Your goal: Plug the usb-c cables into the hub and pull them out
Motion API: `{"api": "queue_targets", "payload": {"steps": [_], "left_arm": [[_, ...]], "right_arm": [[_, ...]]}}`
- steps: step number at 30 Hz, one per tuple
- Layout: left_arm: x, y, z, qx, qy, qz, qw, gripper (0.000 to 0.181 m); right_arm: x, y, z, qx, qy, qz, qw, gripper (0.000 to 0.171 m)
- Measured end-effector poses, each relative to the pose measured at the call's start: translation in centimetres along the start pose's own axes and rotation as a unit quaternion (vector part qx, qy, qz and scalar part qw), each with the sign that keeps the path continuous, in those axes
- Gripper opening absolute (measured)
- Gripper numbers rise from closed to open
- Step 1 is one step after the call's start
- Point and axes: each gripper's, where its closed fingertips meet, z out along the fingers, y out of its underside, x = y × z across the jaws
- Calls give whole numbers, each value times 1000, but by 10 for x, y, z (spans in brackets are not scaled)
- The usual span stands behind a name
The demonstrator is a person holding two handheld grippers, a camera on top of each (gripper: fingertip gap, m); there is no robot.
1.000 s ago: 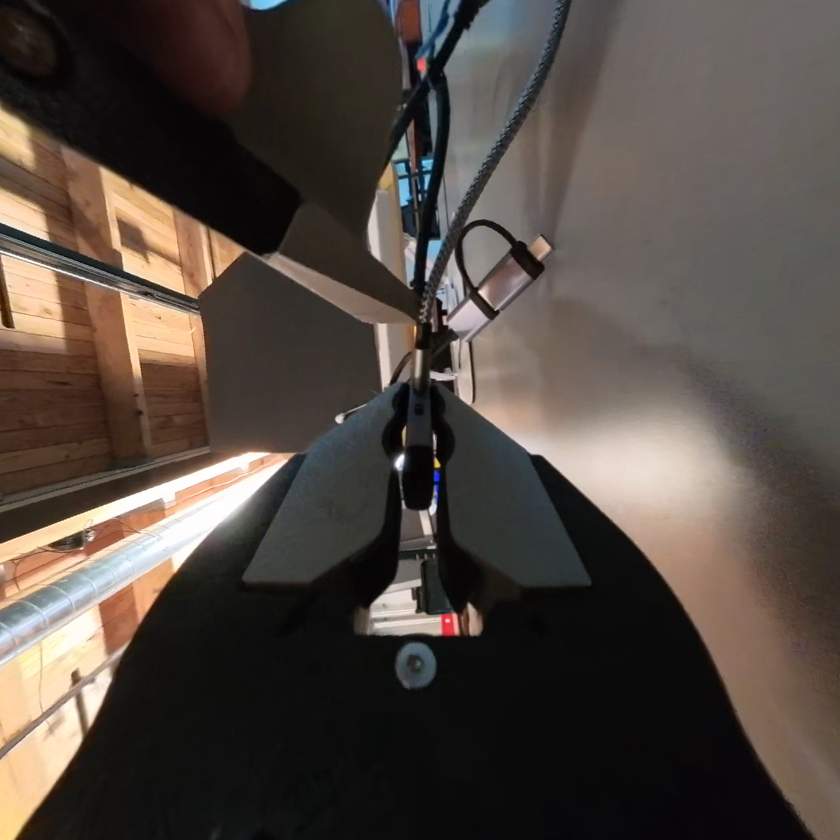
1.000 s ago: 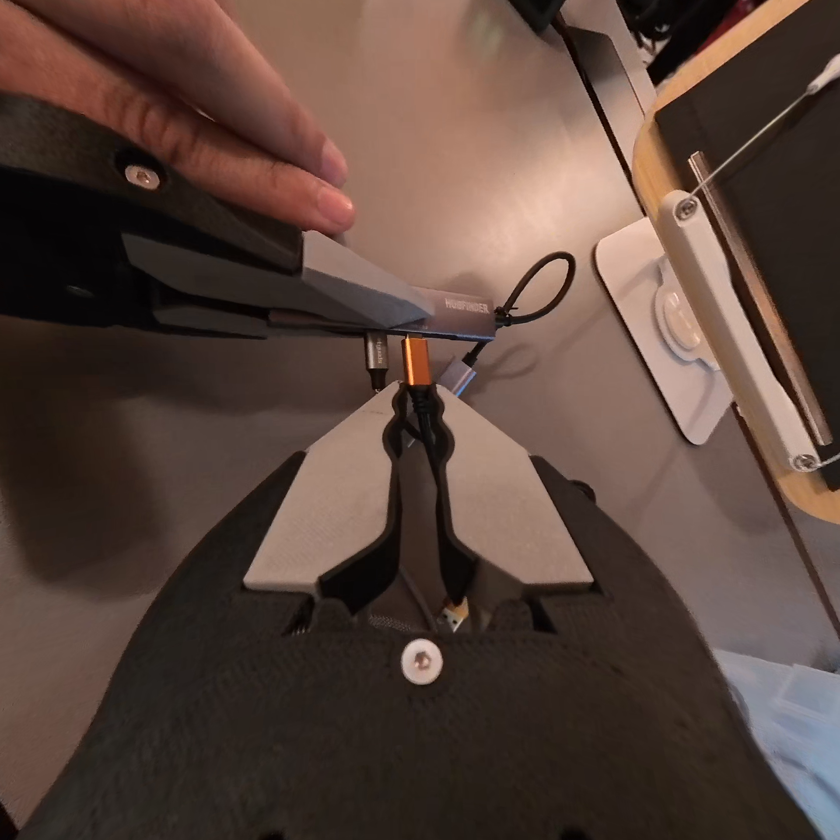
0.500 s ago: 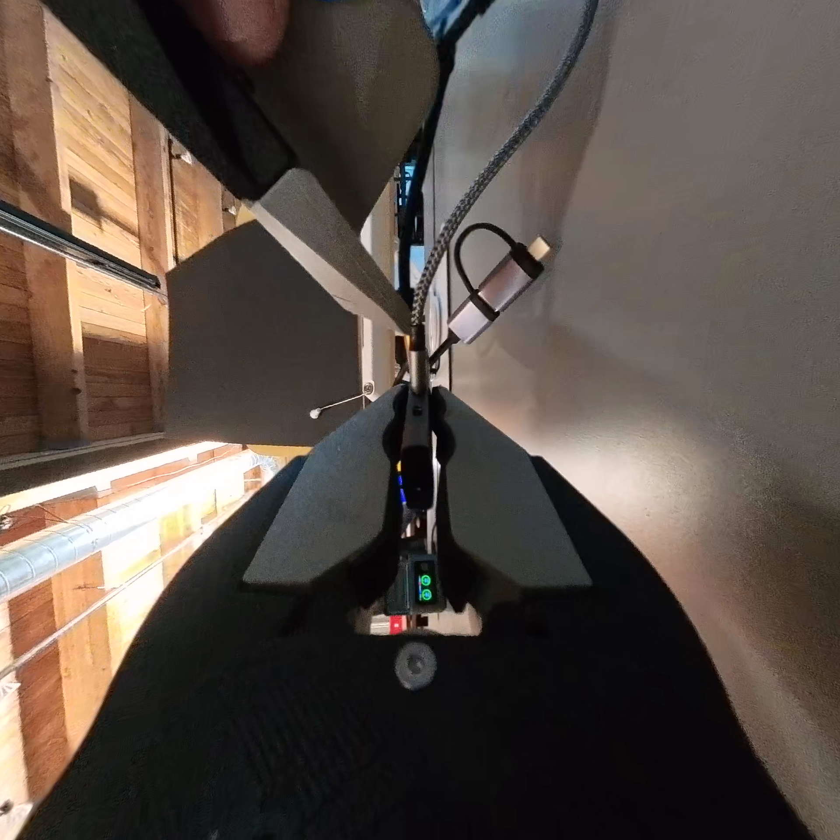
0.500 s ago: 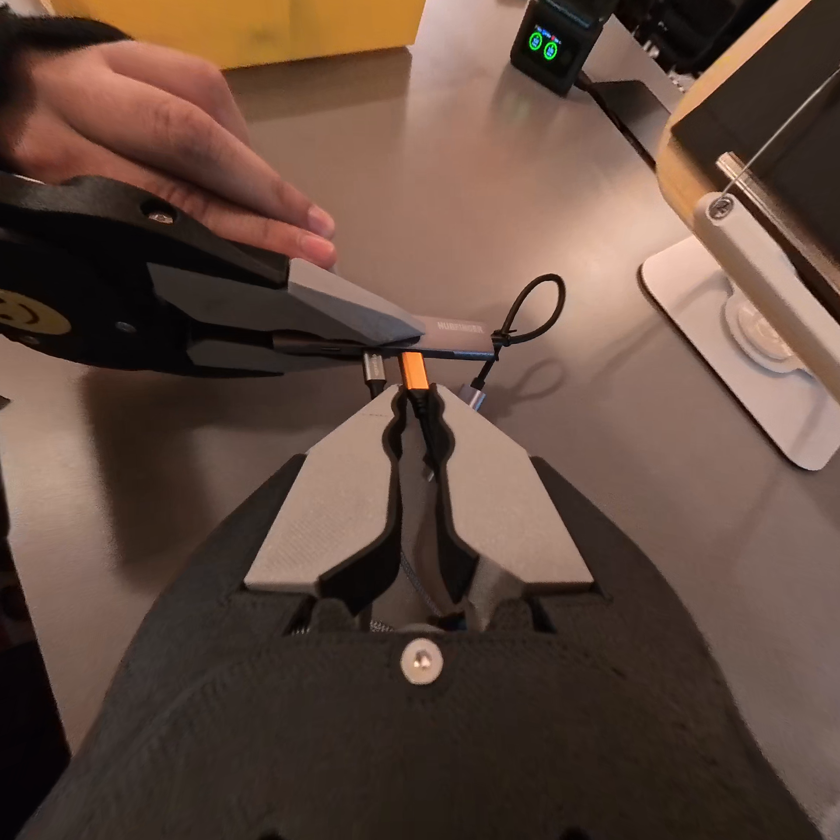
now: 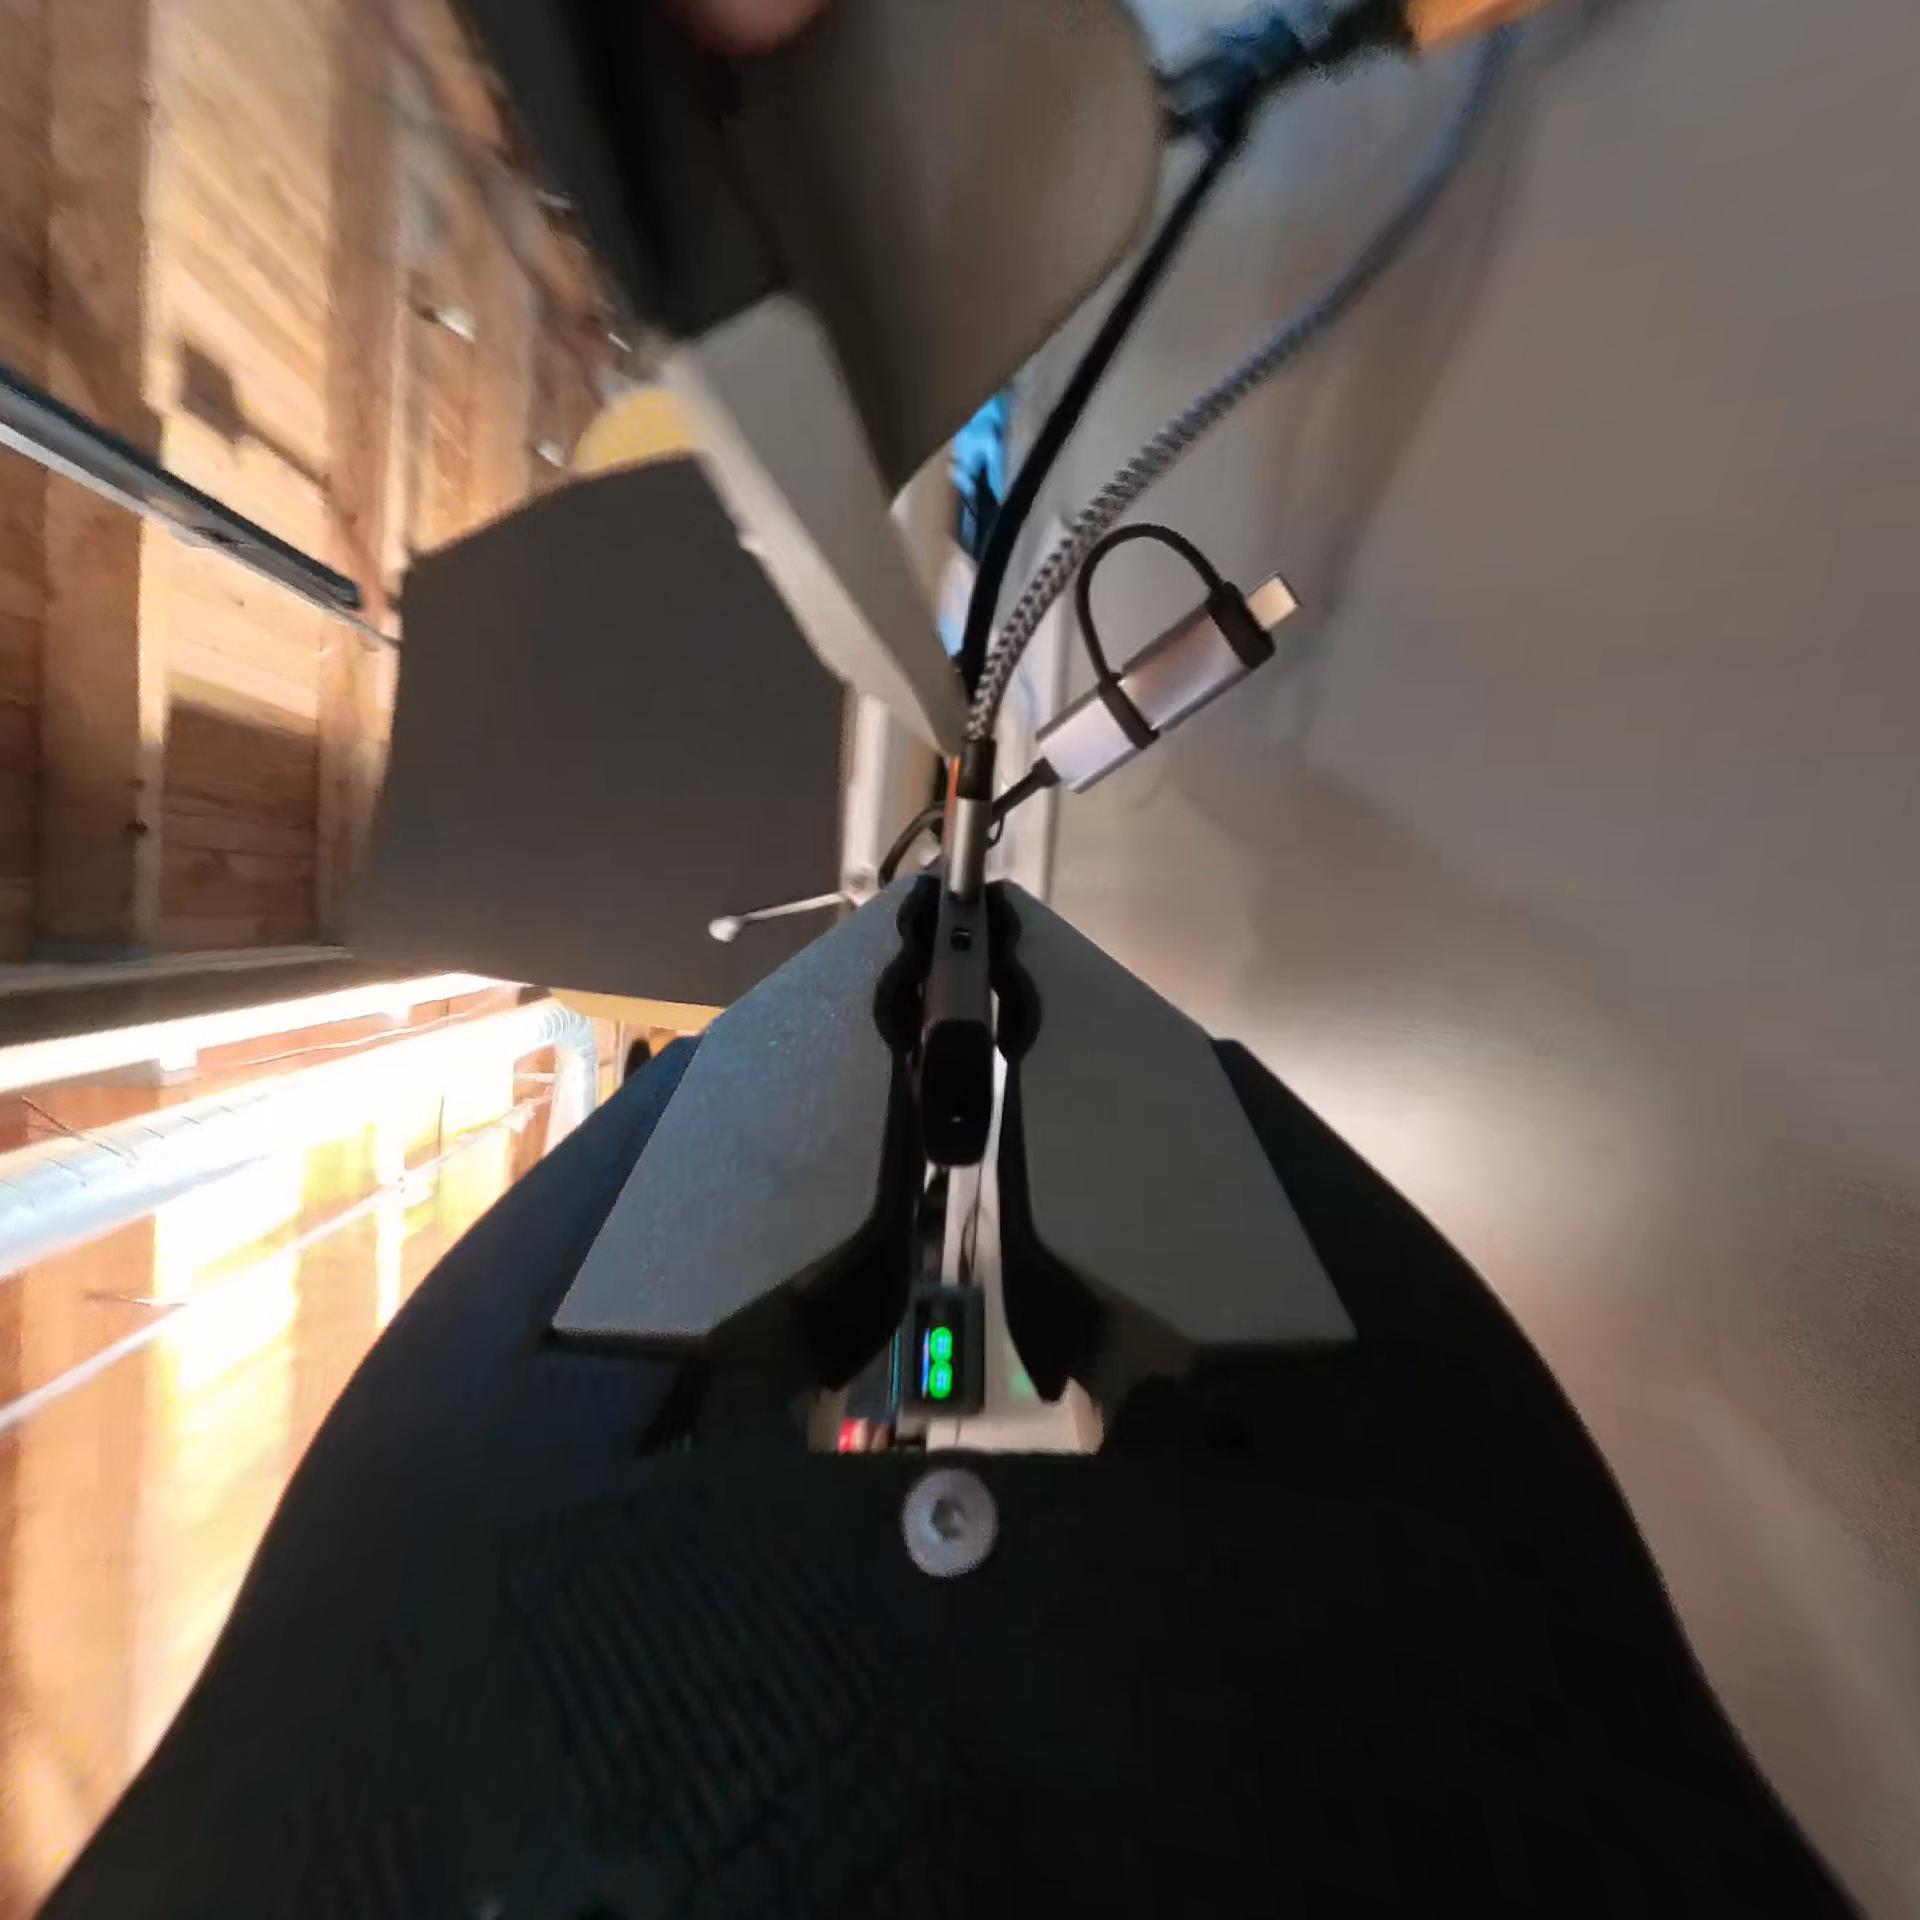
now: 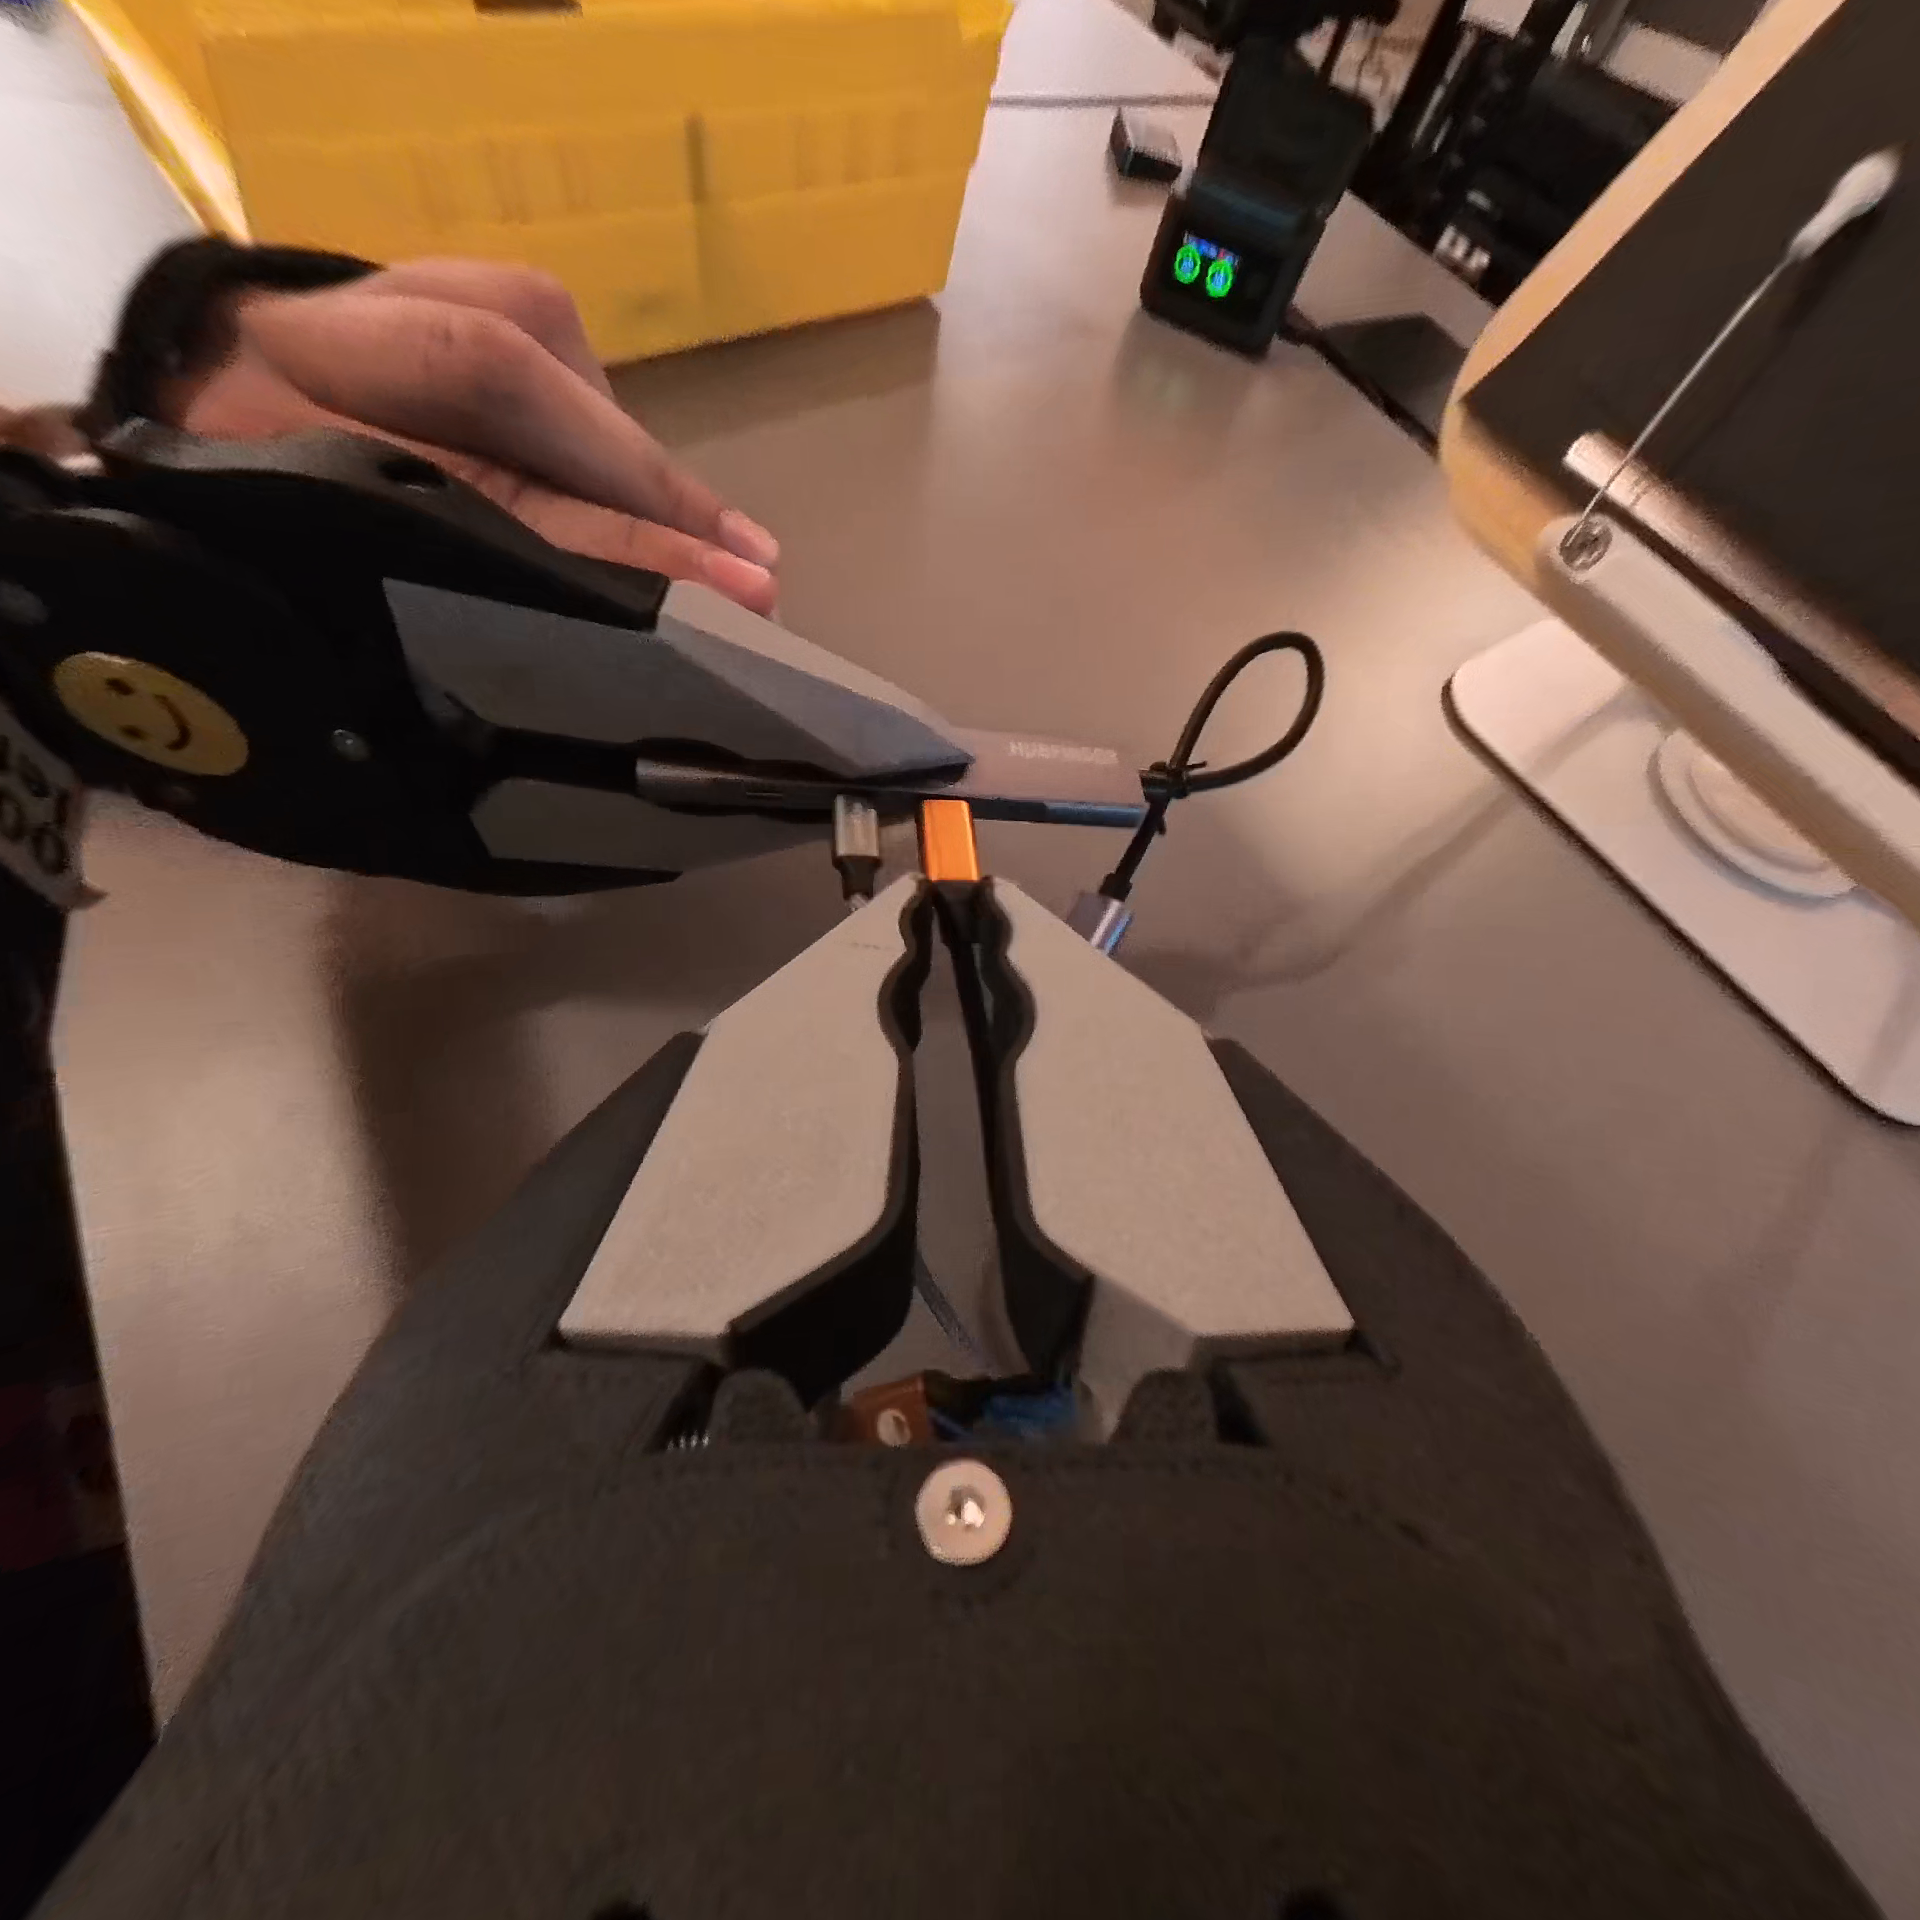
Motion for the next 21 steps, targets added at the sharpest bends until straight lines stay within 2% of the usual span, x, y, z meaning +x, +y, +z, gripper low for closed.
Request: {"api": "queue_targets", "payload": {"steps": [1, 3, 6, 10, 12, 15, 21], "left_arm": [[-5, 0, -1, 10, -10, -9, 1000, 7], [-8, 2, -4, 24, -7, -35, 999, 7], [-8, 2, -8, 67, 14, -92, 993, 7], [-14, -11, -19, 148, 57, -198, 967, 7], [-19, -19, -25, 185, 73, -240, 950, 7], [-18, -28, -33, 225, 115, -290, 923, 7], [-16, -51, -50, 291, 161, -319, 888, 7]], "right_arm": [[2, -5, -6, 8, 0, -1, 1000, 5], [13, -12, -21, 19, 11, -7, 1000, 18], [21, -24, -48, 49, 9, -26, 998, 21], [22, -27, -67, 67, 5, -74, 995, 39], [17, -21, -66, 54, 2, -113, 992, 43], [10, -14, -56, 35, 2, -158, 987, 40], [-18, -1, -30, 24, -59, -191, 979, 41]]}}
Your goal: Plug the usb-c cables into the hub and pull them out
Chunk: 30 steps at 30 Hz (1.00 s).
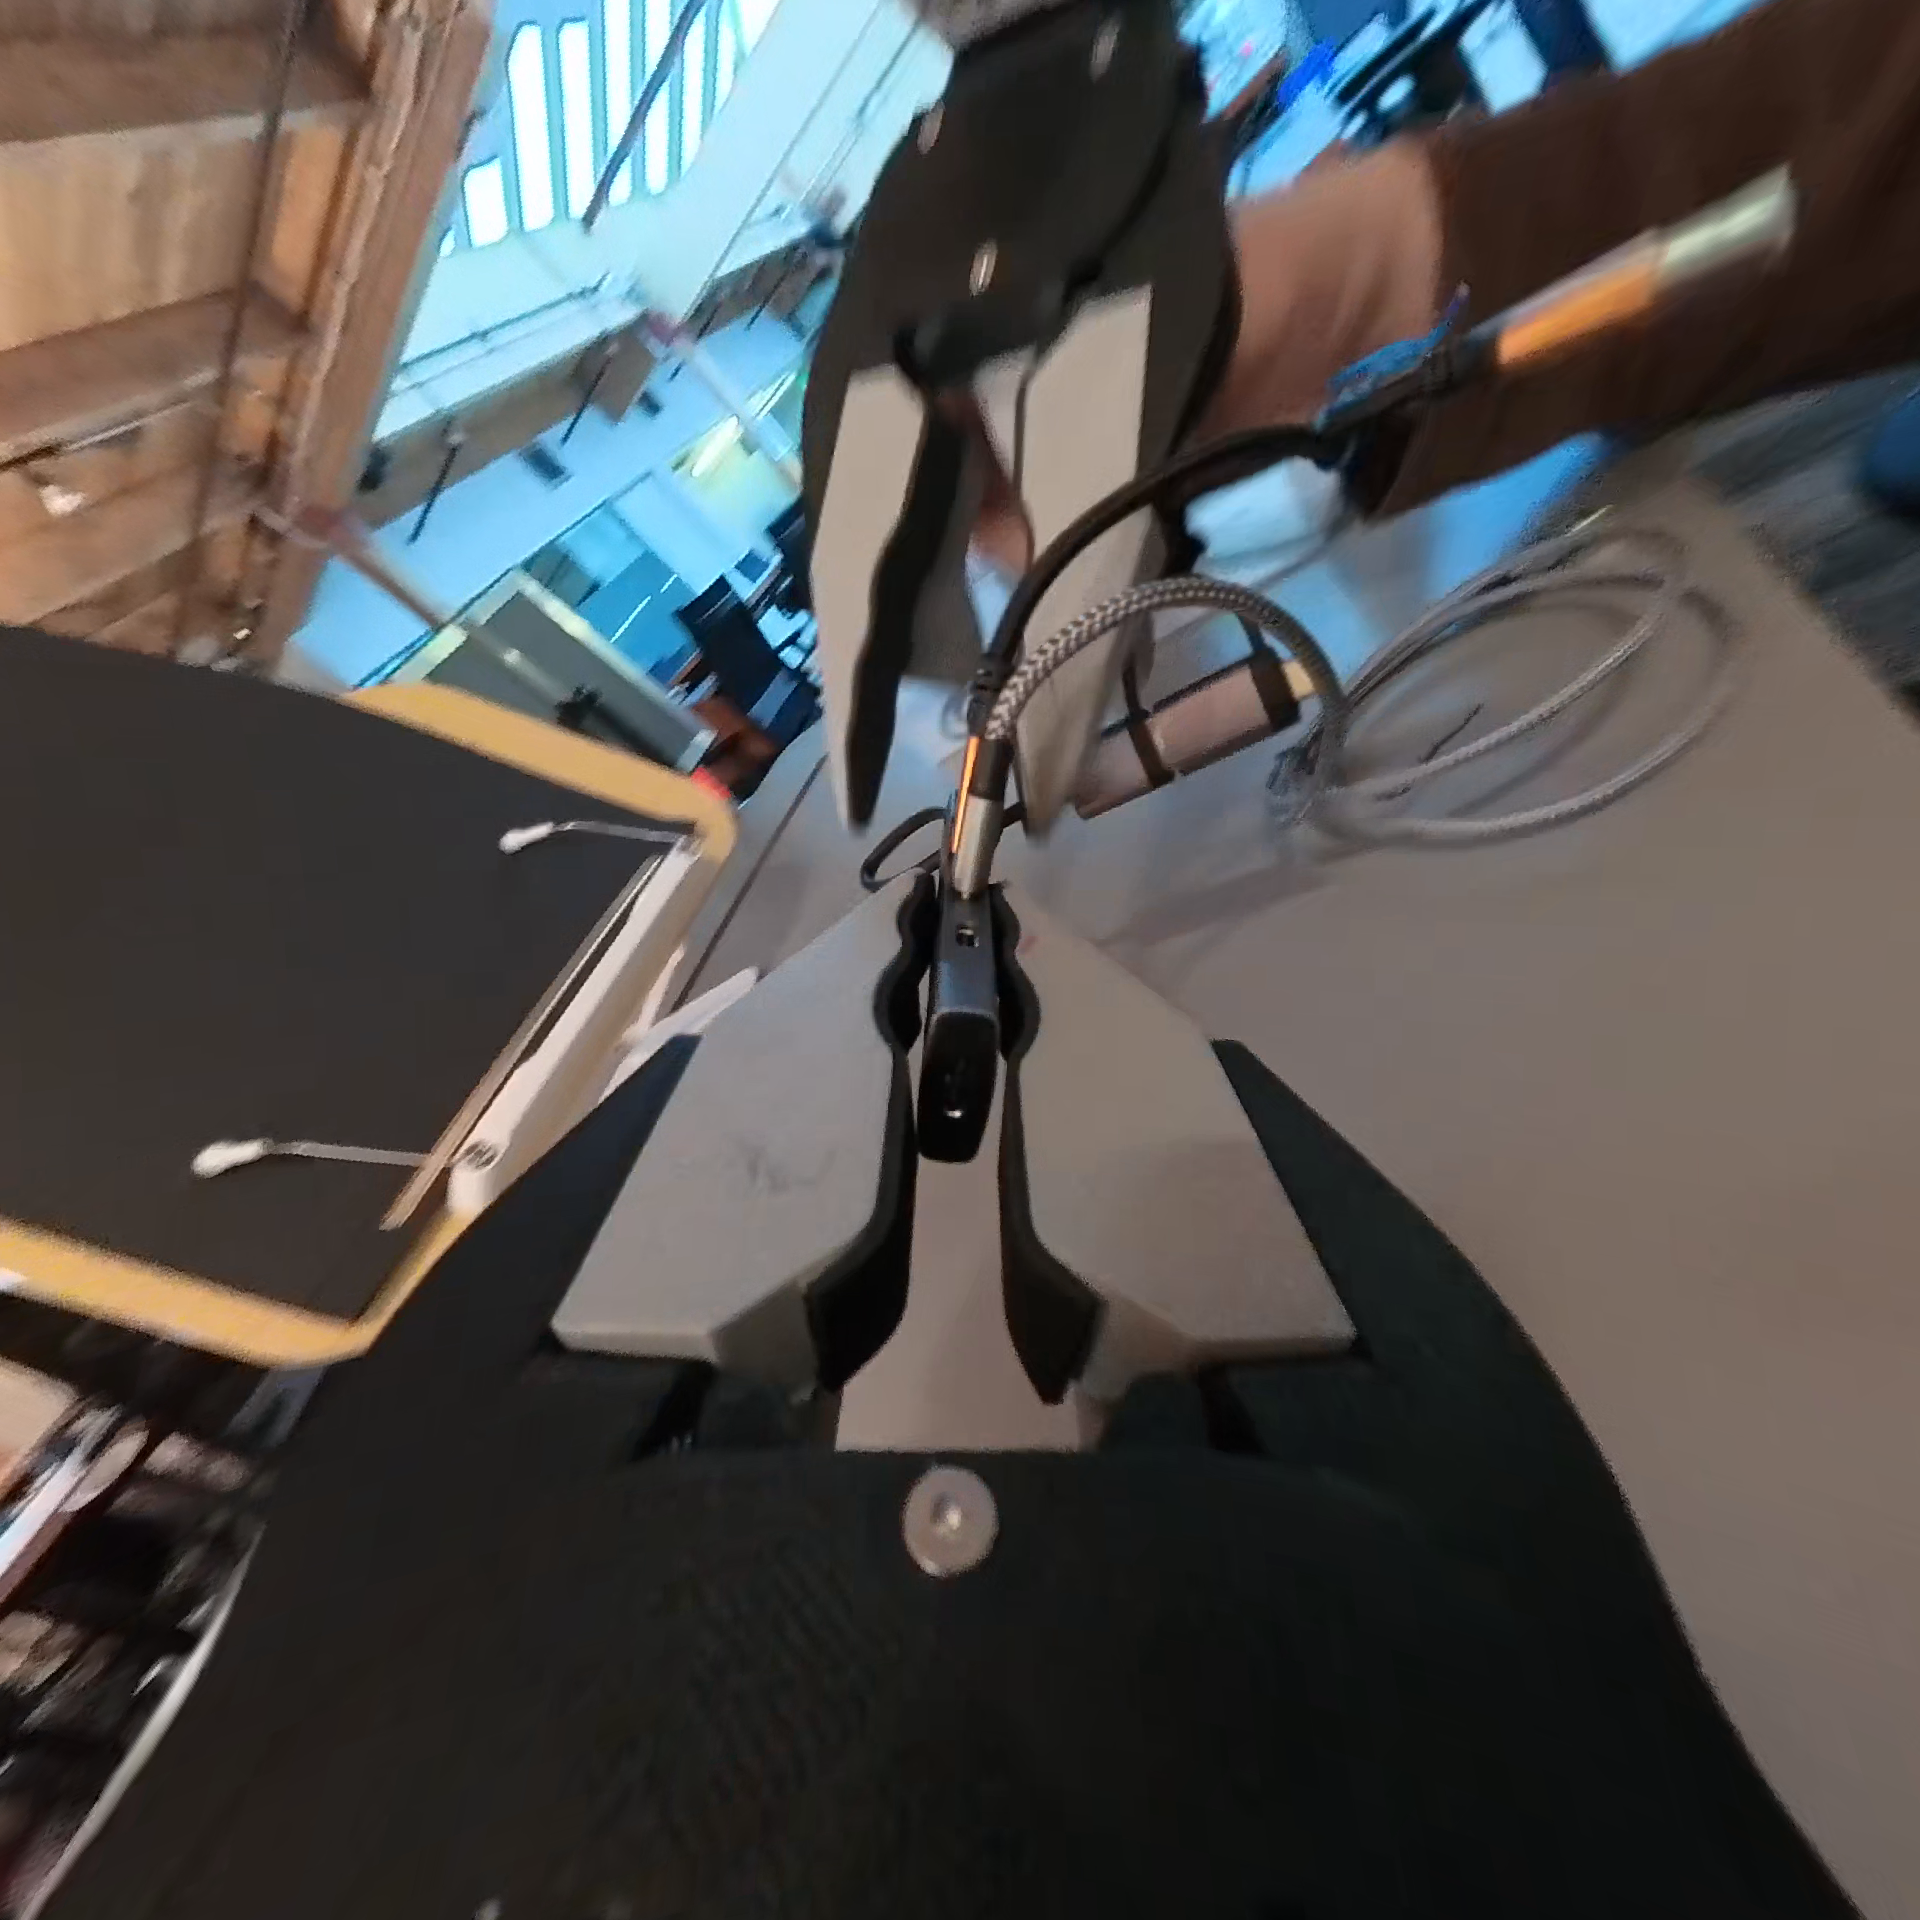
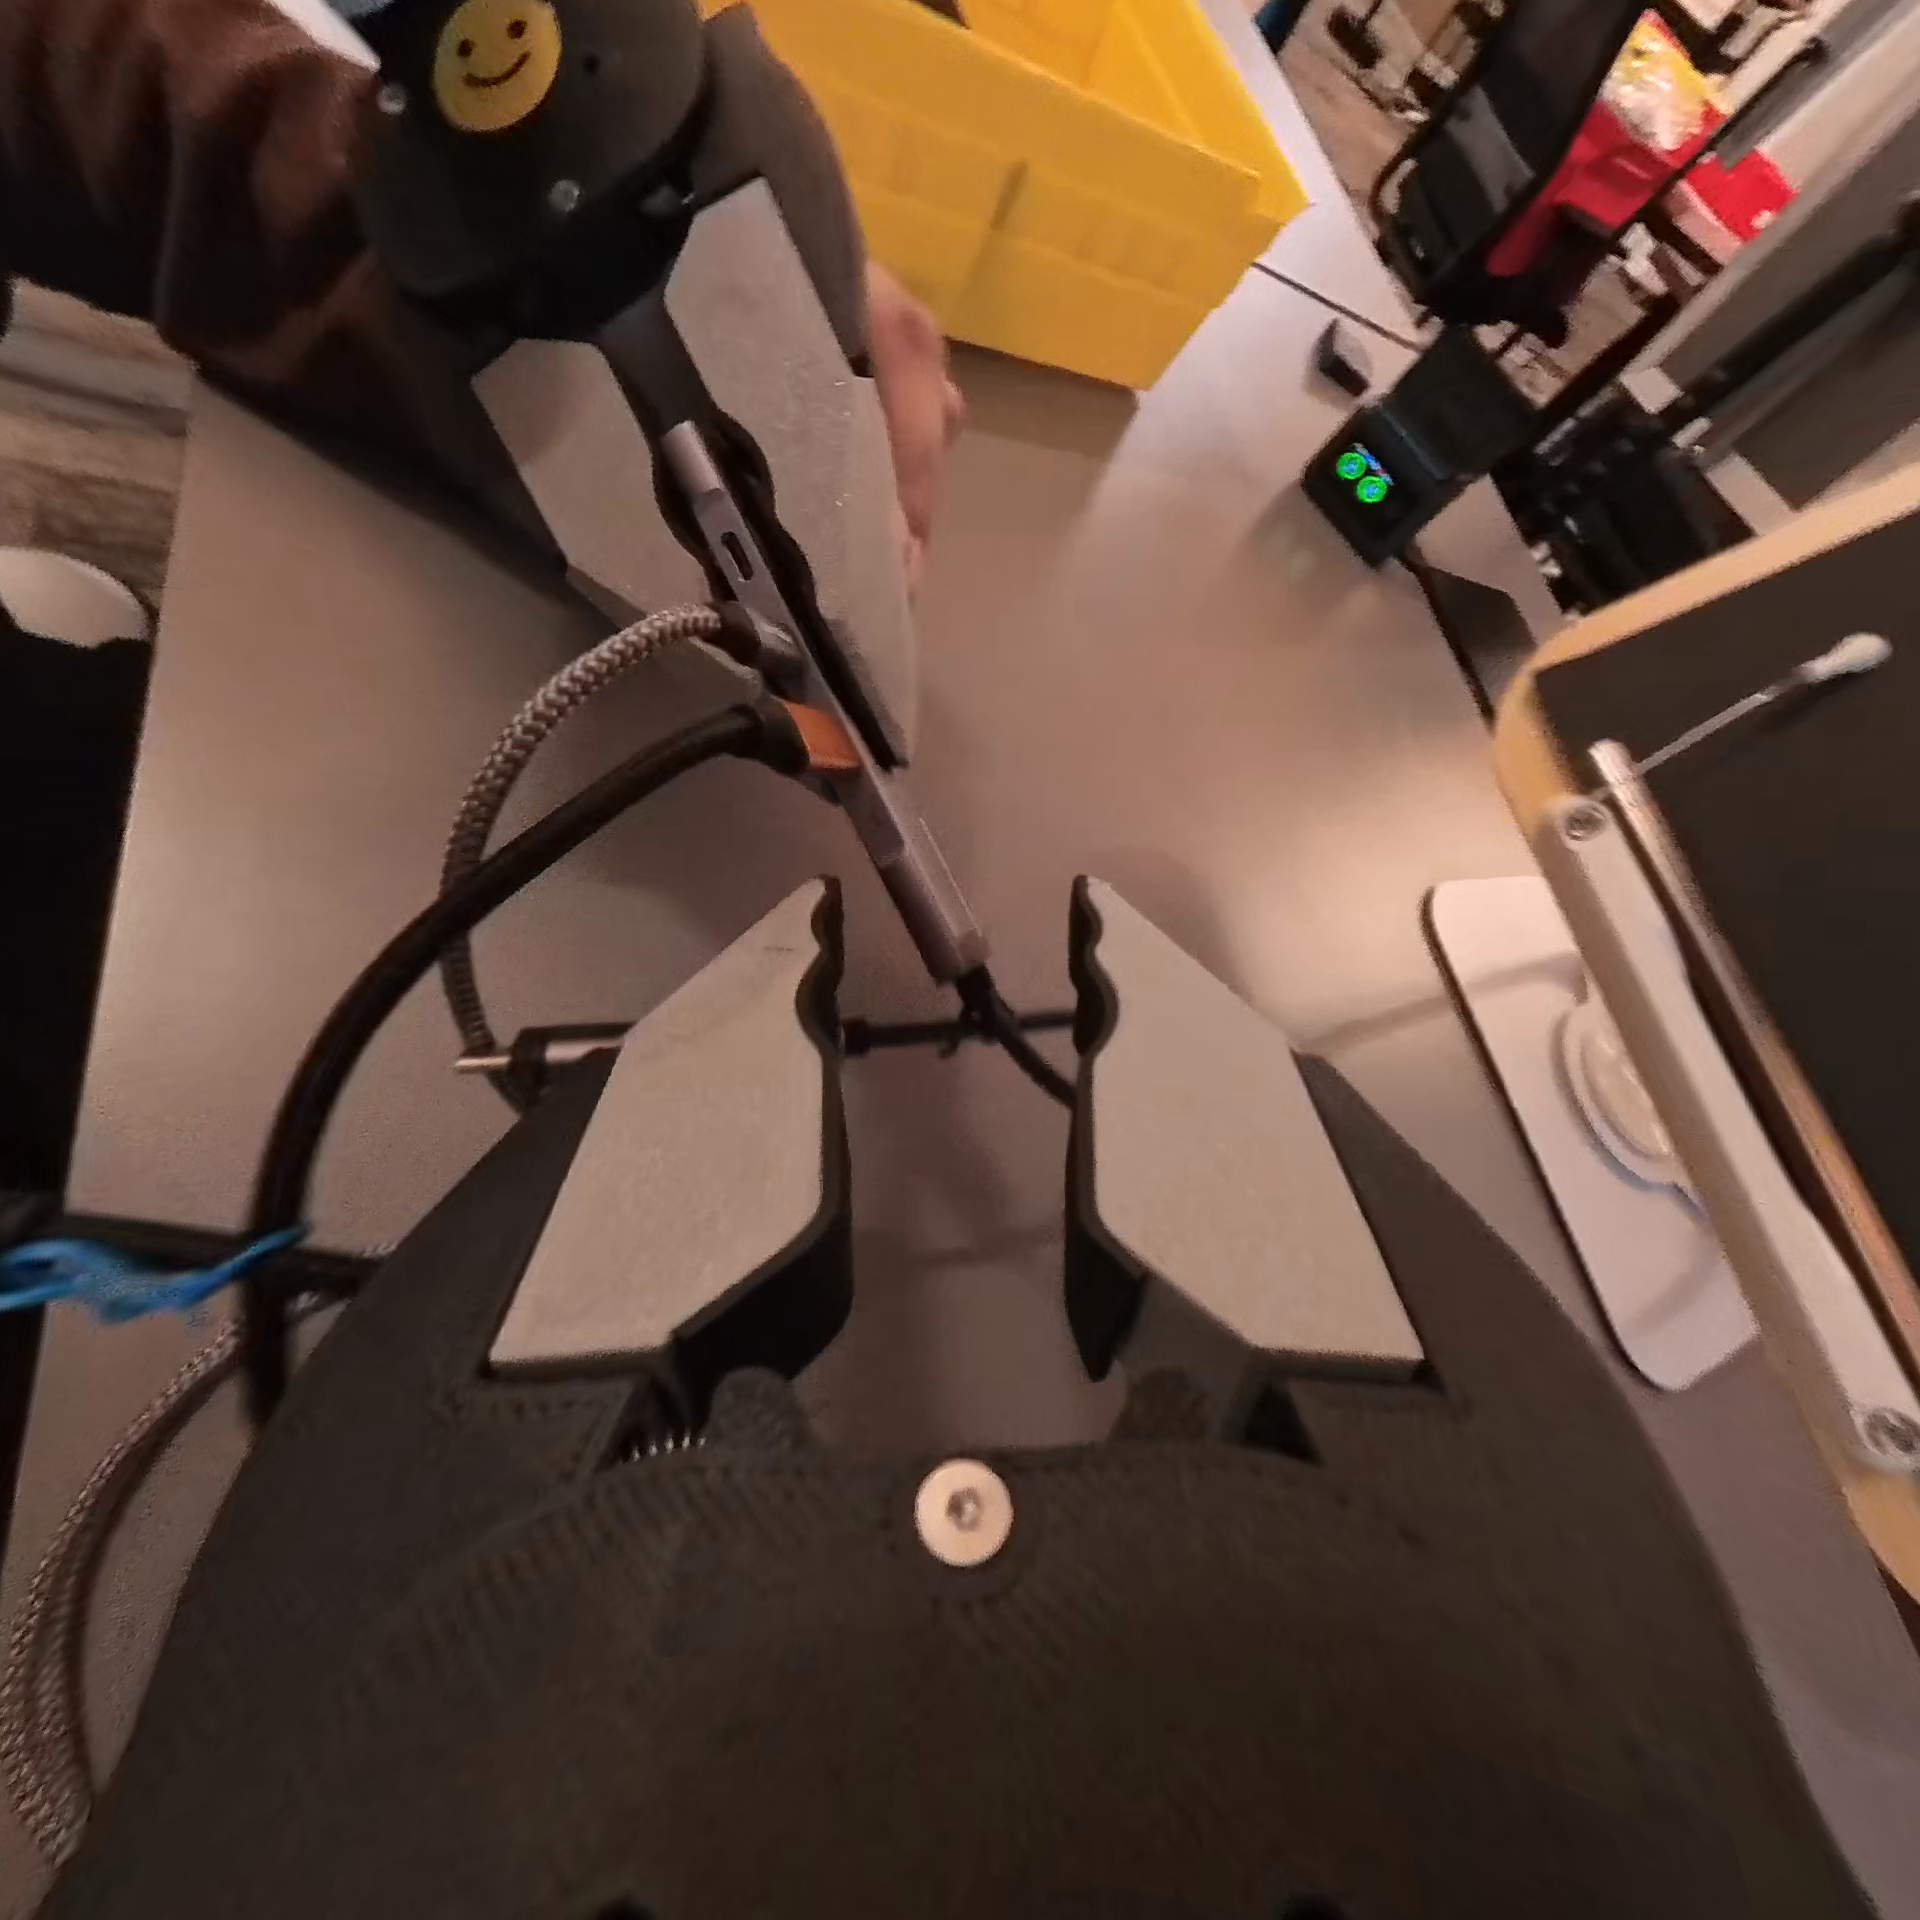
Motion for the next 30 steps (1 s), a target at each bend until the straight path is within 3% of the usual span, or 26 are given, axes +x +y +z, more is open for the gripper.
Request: {"api": "queue_targets", "payload": {"steps": [3, 5, 8, 12, 15, 19, 23, 30], "left_arm": [[11, -7, 3, 11, 21, -4, 1000, 7], [14, -5, 5, 3, 24, 2, 1000, 7], [8, 1, 5, -11, 16, -31, 999, 8], [-15, -3, 0, 10, -21, -131, 991, 39], [-37, -7, -13, 39, -55, -162, 985, 44], [-55, 0, -26, 44, -80, -192, 977, 42], [-62, 19, -28, 6, -97, -195, 976, 35], [-57, 29, -23, -29, -102, -164, 981, 26]], "right_arm": [[-16, 0, 11, 3, -31, -24, 999, 36], [-18, 2, 15, -8, -27, -37, 999, 15], [-13, 4, 19, -22, 0, -45, 999, 13], [1, 9, 20, -40, 40, -31, 998, 7], [19, 0, 5, -25, 74, 13, 997, 7], [64, -16, -48, -21, 165, 51, 985, 7], [134, -22, -127, -102, 280, 43, 954, 7], [258, -22, -271, -283, 455, 30, 844, 8]]}}
